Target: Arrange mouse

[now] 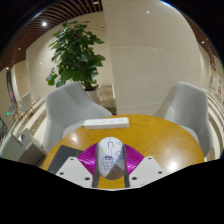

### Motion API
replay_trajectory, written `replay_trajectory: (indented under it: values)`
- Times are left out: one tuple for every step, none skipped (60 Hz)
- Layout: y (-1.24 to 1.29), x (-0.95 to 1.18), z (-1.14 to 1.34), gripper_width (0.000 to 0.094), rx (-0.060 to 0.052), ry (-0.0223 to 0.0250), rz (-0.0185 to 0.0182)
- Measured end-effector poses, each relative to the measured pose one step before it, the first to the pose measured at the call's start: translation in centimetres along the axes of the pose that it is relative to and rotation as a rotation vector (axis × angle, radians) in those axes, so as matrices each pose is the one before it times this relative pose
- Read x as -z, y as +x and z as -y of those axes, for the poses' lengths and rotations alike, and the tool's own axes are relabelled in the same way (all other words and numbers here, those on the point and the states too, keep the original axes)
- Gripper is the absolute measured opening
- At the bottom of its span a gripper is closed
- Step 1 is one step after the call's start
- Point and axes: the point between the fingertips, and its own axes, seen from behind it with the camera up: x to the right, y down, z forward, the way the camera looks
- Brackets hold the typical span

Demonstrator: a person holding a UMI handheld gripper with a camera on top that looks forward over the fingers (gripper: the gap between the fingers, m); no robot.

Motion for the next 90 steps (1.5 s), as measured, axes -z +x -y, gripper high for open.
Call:
replay_trajectory:
  values:
    - [-1.237, -0.199, 0.355, 0.0364, -0.0005, 0.00875, 0.01264]
    - [-1.053, -0.28, 0.068, 0.0364, 0.0025, 0.0046, 0.01048]
    - [-1.052, -0.32, -0.066, 0.0363, 0.0051, -0.00193, 0.00816]
    - [-1.018, -0.394, -0.246, 0.0363, 0.0054, -0.00653, 0.00727]
    - [-1.022, -0.405, -0.314, 0.0363, 0.0014, -0.00745, 0.0081]
    - [-1.534, -0.485, -0.274, 0.0362, -0.0058, -0.00566, 0.00685]
    - [-1.142, -0.945, -0.147, 0.0363, -0.0062, -0.00798, 0.00911]
    - [-1.014, -0.53, -0.528, 0.0363, -0.0029, -0.00915, 0.00898]
    - [-0.924, -0.56, -0.622, 0.0362, 0.0018, -0.01059, 0.00709]
    - [-0.847, -0.531, -0.618, 0.0364, 0.005, -0.01113, 0.0035]
    - [-0.651, -0.546, -0.692, 0.0364, 0.0059, -0.01083, -0.00095]
    - [-0.505, -0.535, -0.645, 0.0363, 0.0058, -0.00963, -0.00425]
    - [-0.718, -0.115, -1.331, 0.0365, 0.0045, -0.00577, -0.0076]
    - [-0.327, -0.581, -0.331, 0.0364, 0.0072, -0.00858, -0.00482]
    - [-0.426, -0.547, -0.565, 0.0364, 0.0079, -0.00896, -0.00561]
    - [-0.352, -0.521, -0.641, 0.0364, 0.0076, -0.01016, -0.00502]
    - [-0.296, -0.496, -0.685, 0.0366, 0.0061, -0.01164, -0.00561]
    - [-0.347, -0.22, -1.158, 0.0364, 0.0039, -0.01069, -0.0047]
    - [-0.295, -0.509, -0.517, 0.0364, 0.0037, -0.01087, -0.00356]
    - [-0.245, -0.395, -0.535, 0.0364, 0.0014, -0.01074, -0.00285]
    - [-0.195, -0.368, -0.479, 0.0363, -0.0009, -0.00997, -0.00403]
    - [-0.099, -0.31, -0.426, 0.0365, -0.001, -0.00829, -0.00622]
    - [0.083, -0.266, -0.352, 0.0365, 0.0013, -0.00652, -0.00989]
    - [0.13, -0.248, -0.302, 0.0367, 0.0041, -0.00577, -0.01262]
    - [0.149, -0.248, -0.258, 0.0377, 0.0053, -0.00473, -0.01177]
    - [0.079, -0.19, -0.198, 0.0385, 0.0027, -0.0028, -0.00873]
    - [0.001, 0.157, -0.802, 0.0415, -0.0003, 0.00048, -0.00683]
    - [-0.032, -0.055, -0.162, 0.0413, -0.0021, 0.0001, -0.00576]
    - [0.005, -0.059, -0.141, 0.0447, -0.0019, -0.00124, -0.0041]
    - [-0.029, 0.021, -0.11, 0.0455, 0.0004, -0.0008, -0.00267]
    - [-0.091, 0.04, 0.111, 0.0474, 0.0033, 0.00756, 0.00146]
    - [-0.109, 0.021, 0.043, 0.0503, 0.0045, 0.00283, 0.00211]
    - [0.239, -0.199, -0.1, 0.0519, 0.0047, -0.00204, -0.00031]
    - [0.087, 0.233, -0.133, 0.056, 0.0043, -0.00344, -0.00234]
    - [0.072, 0.117, -0.077, 0.0624, 0.0045, -0.00311, -0.0026]
    - [0.037, 0.138, -0.097, 0.0688, 0.0031, -0.00544, -0.00069]
    - [0.091, 0.23, -0.054, 0.0752, 0.0006, -0.00569, -0.00097]
    - [0.091, 0.297, 0.02, 0.0816, -0.0013, -0.00434, 0.00091]
    - [-0.001, 0.368, 0.029, 0.088, -0.0021, -0.00276, 0.00552]
    - [0.05, 0.46, 0.08, 0.0874, -0.0038, -0.00216, 0.00677]
    - [0.158, 0.578, 0.126, 0.085, -0.0043, -0.00105, 0.00418]
    - [0.155, 0.667, 0.168, 0.0847, -0.0053, 0.00147, 0.00358]
    - [0.156, 0.32, 0.194, 0.0859, -0.004, 0.00365, 0.00232]
    - [0.32, 0.939, 0.147, 0.0862, -0.0022, 0.00403, 0.00107]
    - [0.374, 0.888, 0.199, 0.0863, -0.0013, 0.00267, -0.00117]
    - [0.389, 0.909, 0.097, 0.0866, -0.0005, 0.00235, -0.00139]
    - [0.41, 0.954, 0.094, 0.0863, -0.0002, 0.0015, -0.00084]
    - [0.385, 0.984, 0.014, 0.0861, 0.0009, 0.00069, 0.00035]
    - [0.343, 1.047, -0.042, 0.0861, 0.0016, -0.00026, 0.00211]
    - [0.357, 1.053, -0.086, 0.0864, 0.0023, -0.00036, 0.00385]
    - [0.345, 0.977, -0.043, 0.086, 0.0022, -0.00068, 0.00428]
    - [0.415, 1.08, -0.196, 0.0861, 0.0016, -0.00132, 0.00332]
    - [0.487, 1.039, -0.261, 0.0862, 0.002, -0.00224, 0.00119]
    - [0.54, 1.053, -0.33, 0.0862, 0.0009, -0.00428, -0.00127]
    - [0.578, 1.068, -0.405, 0.0861, -0.0007, -0.00567, -0.00263]
    - [0.61, 1.035, -0.436, 0.0863, -0.0011, -0.0055, -0.00337]
    - [0.628, 0.975, -0.459, 0.0861, -0.0016, -0.00528, -0.0033]
    - [0.594, 1.046, -0.508, 0.0863, -0.0019, -0.00404, -0.00225]
    - [0.583, 0.954, -0.486, 0.0868, -0.0021, -0.00318, -0.00275]
    - [0.56, 0.905, -0.521, 0.087, -0.0022, -0.00242, -0.00261]
    - [0.586, 0.857, -0.532, 0.0872, -0.0013, -0.00205, -0.00267]
    - [0.64, 0.855, -0.51, 0.0872, -0.0005, -0.00181, -0.00436]
    - [0.605, 0.809, -0.514, 0.0871, -0.0005, -0.00126, -0.00489]
    - [0.552, 0.656, -0.555, 0.0873, -0.0003, 0.00035, -0.00603]
    - [0.641, 0.667, -0.495, 0.0875, -0.0009, -0.00054, -0.00721]
    - [0.642, 0.608, -0.492, 0.0873, -0.0015, -0.00048, -0.00853]
    - [0.642, 0.553, -0.498, 0.0871, -0.0016, -0.00211, -0.00905]
    - [0.63, 0.529, -0.536, 0.0872, -0.0018, -0.00347, -0.00845]
    - [0.559, 0.507, -0.509, 0.087, -0.0025, -0.00361, -0.00751]
    - [0.552, 0.463, -0.653, 0.087, -0.0032, -0.00149, -0.00599]
    - [0.504, 0.409, -0.473, 0.0873, -0.0049, -0.00186, -0.00582]
    - [0.476, 0.345, -0.43, 0.0872, -0.0056, -0.00153, -0.00601]
    - [0.489, 0.373, -0.423, 0.0873, -0.0052, -0.00207, -0.00664]
    - [0.445, 0.342, -0.412, 0.0873, -0.005, -0.0021, -0.0065]
    - [0.418, 0.18, -0.577, 0.0873, -0.0041, -0.00147, -0.00563]
    - [0.361, 0.283, -0.411, 0.0873, -0.0032, -0.00267, -0.00413]
    - [0.32, 0.275, -0.393, 0.0876, -0.0036, -0.00329, -0.00221]
    - [0.258, 0.216, -0.382, 0.0872, -0.005, -0.00317, -0.00044]
    - [0.289, 0.204, -0.331, 0.0872, -0.0069, -0.00249, 0.00019]
    - [0.283, 0.216, -0.324, 0.0876, -0.0073, -0.00192, -0.00026]
    - [0.327, 0.213, -0.249, 0.0873, -0.0041, 0.00036, -0.00137]
    - [0.425, 0.25, -0.332, 0.0875, -0.0011, 0.00285, -0.00319]
    - [0.444, 0.188, -0.194, 0.0874, 0.0032, 0.0008, -0.00491]
    - [0.43, 0.184, -0.165, 0.0872, 0.0033, -0.0012, -0.00501]
    - [0.422, 0.166, -0.171, 0.0871, 0.0015, -0.00093, -0.00522]
    - [0.395, 0.083, -0.211, 0.0873, 0.0013, 0.00167, -0.00637]
    - [0.413, 0.159, -0.14, 0.087, 0.0005, 0.00073, -0.00472]
    - [0.317, 0.189, -0.087, 0.0873, 0.0004, 0.00143, -0.00309]
    - [0.293, 0.207, -0.109, 0.0875, 0.0009, 0.00115, -0.00082]
    - [0.234, 0.191, -0.096, 0.0876, 0.0012, 0.0013, 0.00076]
